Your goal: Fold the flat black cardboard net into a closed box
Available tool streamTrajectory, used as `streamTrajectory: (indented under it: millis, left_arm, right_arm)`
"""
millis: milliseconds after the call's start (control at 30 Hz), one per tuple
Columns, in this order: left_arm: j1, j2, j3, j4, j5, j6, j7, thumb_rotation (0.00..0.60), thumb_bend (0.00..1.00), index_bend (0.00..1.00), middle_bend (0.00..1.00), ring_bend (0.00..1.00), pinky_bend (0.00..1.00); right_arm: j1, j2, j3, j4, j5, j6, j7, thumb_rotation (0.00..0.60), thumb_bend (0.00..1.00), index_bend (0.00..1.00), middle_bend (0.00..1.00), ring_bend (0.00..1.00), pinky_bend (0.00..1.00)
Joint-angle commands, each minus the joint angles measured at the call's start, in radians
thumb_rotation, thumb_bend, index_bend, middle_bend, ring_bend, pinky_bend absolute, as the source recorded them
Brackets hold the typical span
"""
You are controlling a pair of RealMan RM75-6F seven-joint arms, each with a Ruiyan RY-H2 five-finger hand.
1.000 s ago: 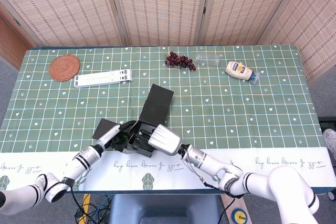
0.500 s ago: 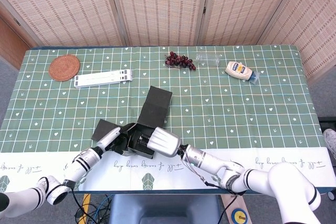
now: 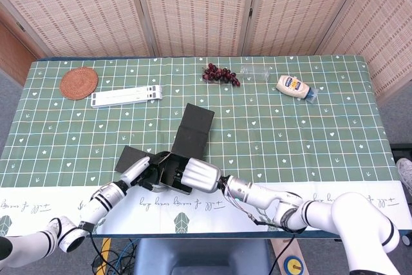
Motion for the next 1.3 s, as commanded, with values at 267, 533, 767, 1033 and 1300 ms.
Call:
streamTrajectory:
  millis: [267,533,767,1033,1300]
  left_arm:
    - [-0.004,0.002,-0.001,-0.010,0.001,-0.005,-0.008,0.600,0.15,0.15,0.17,0.63,0.93]
    - [-0.004,0.009,-0.003,-0.023,-0.004,-0.008,-0.019,0.600,0.15,0.15,0.17,0.63,0.93]
    - [-0.005,0.009,-0.003,-0.030,-0.007,-0.013,-0.012,0.600,0.15,0.15,0.17,0.63,0.93]
    - [-0.005,0.019,-0.013,-0.052,-0.018,-0.014,0.019,0.600,0.15,0.14,0.17,0.63,0.93]
    - [-0.004,0.049,-0.018,-0.111,-0.032,-0.024,0.114,0.600,0.14,0.06,0.10,0.61,0.93]
  right_arm:
    - [0.043,0.022,-0.019,-0.016,-0.010,-0.059,0.011,0.600,0.48,0.42,0.44,0.79,1.00]
    - [0.058,0.027,-0.021,-0.018,-0.011,-0.061,0.038,0.600,0.57,0.61,0.62,0.81,1.00]
    - [0.061,0.041,-0.029,-0.027,-0.014,-0.050,0.061,0.600,0.62,0.72,0.74,0.82,1.00]
    - [0.039,0.074,-0.026,-0.063,0.005,-0.028,0.035,0.600,0.51,0.39,0.42,0.82,1.00]
    - [-0.010,0.131,-0.005,-0.156,0.070,-0.025,-0.059,0.600,0.50,0.00,0.17,0.77,1.00]
